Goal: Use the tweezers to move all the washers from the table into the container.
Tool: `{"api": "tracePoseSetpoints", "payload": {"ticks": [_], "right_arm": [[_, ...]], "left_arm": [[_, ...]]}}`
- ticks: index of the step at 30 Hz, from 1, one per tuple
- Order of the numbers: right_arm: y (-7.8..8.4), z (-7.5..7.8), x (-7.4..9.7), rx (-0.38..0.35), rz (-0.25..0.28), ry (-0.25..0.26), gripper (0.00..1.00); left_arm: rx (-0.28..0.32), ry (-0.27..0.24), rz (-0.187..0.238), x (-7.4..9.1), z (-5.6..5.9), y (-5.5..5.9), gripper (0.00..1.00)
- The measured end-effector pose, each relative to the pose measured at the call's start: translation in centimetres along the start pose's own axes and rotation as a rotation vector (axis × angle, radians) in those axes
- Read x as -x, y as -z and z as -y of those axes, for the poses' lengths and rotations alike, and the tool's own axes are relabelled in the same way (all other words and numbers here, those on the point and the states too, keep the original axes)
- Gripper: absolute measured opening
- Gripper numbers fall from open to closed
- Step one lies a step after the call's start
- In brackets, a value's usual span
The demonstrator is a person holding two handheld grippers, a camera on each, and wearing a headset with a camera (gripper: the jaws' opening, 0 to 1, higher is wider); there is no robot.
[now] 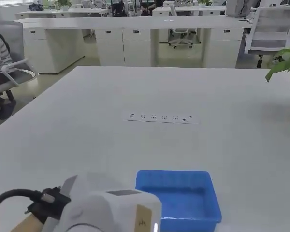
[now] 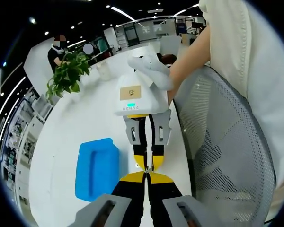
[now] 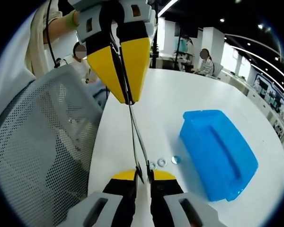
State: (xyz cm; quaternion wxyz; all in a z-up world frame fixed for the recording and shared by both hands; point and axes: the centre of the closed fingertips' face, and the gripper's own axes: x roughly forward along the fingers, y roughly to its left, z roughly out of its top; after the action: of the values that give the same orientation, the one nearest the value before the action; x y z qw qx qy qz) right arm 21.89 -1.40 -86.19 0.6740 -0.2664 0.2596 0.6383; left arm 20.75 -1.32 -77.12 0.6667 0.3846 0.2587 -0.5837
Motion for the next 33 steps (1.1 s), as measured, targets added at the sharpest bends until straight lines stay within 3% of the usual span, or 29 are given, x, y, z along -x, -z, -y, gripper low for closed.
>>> {"api": "tracePoseSetpoints", "payload": {"ticks": [10,18,21,23,26,30,33], "right_arm": [[-0.1,0.3,-0.5,-0.014,0.016,-0.001,0.06],[0.1,0.2,-0.5,-0.038,0.012,-0.02,0.08],[0.1,0.1,-0.4,-0.048,0.012,-0.023,0.1],[-0.1,0.1,-0.2,-0.049,0.015,-0.023,0.12],[-1.0,0.2,0.4,-0.06,0.04,-0.017,0.13],[-2.9,0.8,1.4,-0.097,0.109,-0.002,0.14],[-3.2,1.2,1.5,-0.104,0.096,0.007,0.12]], "left_arm": [[-0.035,0.009,-0.022,-0.4,-0.7,-0.3,0.0],[0.003,0.054,-0.005,-0.9,-1.1,-0.7,0.0],[0.026,0.095,0.003,-1.0,-1.2,-0.9,0.0],[0.056,0.129,0.012,-1.2,-1.3,-1.0,0.0],[0.043,0.131,0.008,-1.3,-2.0,-1.0,0.0],[0.032,0.141,0.001,-1.5,-2.3,-1.1,0.0],[0.037,0.139,-0.002,-1.5,-2.6,-1.2,0.0]]}}
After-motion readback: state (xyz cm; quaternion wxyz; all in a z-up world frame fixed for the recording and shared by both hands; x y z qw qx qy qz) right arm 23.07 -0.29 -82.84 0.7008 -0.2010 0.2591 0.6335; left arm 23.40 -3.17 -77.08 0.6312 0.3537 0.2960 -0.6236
